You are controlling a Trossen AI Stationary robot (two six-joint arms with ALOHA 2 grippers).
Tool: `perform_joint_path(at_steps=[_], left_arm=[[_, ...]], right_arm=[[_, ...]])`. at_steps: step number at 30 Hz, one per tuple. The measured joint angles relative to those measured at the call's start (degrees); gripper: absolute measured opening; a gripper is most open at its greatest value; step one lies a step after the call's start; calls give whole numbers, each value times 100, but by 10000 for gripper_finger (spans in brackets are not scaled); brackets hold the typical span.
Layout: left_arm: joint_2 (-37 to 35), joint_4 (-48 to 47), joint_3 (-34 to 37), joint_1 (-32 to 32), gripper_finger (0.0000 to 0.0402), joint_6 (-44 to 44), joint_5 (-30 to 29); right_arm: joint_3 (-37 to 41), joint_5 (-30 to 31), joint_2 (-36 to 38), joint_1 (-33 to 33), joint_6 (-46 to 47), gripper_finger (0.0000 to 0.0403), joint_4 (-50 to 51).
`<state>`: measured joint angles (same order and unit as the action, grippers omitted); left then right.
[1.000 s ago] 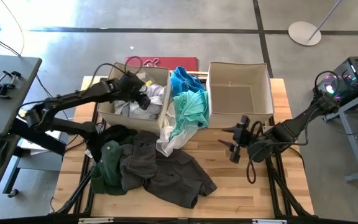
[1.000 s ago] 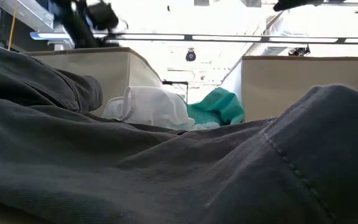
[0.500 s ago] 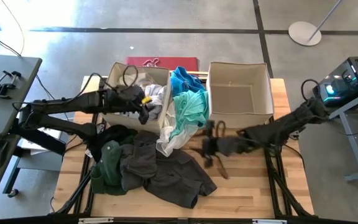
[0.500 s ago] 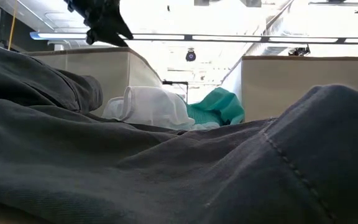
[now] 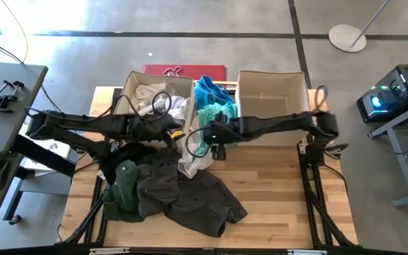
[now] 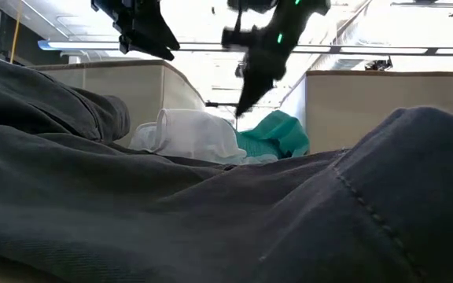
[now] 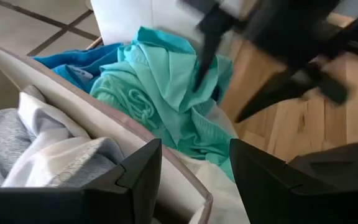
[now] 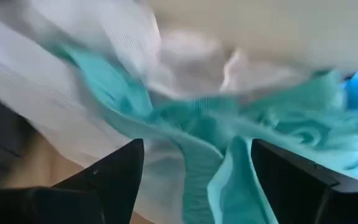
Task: Sort clothes
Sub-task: Put the light blue shorts into the left laundry organizer
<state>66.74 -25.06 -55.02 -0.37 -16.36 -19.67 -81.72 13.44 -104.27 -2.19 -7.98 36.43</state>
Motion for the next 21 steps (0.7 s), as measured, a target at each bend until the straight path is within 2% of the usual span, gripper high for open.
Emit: perform_joint_path(at_steps=[4, 8, 11, 14, 18, 19, 21], left_arm=[[112, 11, 0, -21, 179, 0, -8], [174, 15, 0, -19, 179, 1, -10], [181, 20, 0, -19, 179, 2, -10], [180, 252, 0, -19, 179, 126, -68], [177, 1262, 0, -181, 179, 951, -361], [177, 1562, 0, -253, 179, 1247, -397], [177, 2131, 0, -406, 179, 1843, -453]], right_arm=[[-68, -9, -618, -182, -748, 280, 304], [-71, -189, -1099, -234, -1308, 249, 416], [-71, -704, -1327, -243, -1352, 201, 586], [-73, -1174, -1380, -198, -1352, 130, 648], [-71, -1192, -1209, 2, -1350, 26, 675], [-71, -1174, -1096, 56, -1326, 14, 699], [-71, -1034, -840, 193, -1169, 16, 768]])
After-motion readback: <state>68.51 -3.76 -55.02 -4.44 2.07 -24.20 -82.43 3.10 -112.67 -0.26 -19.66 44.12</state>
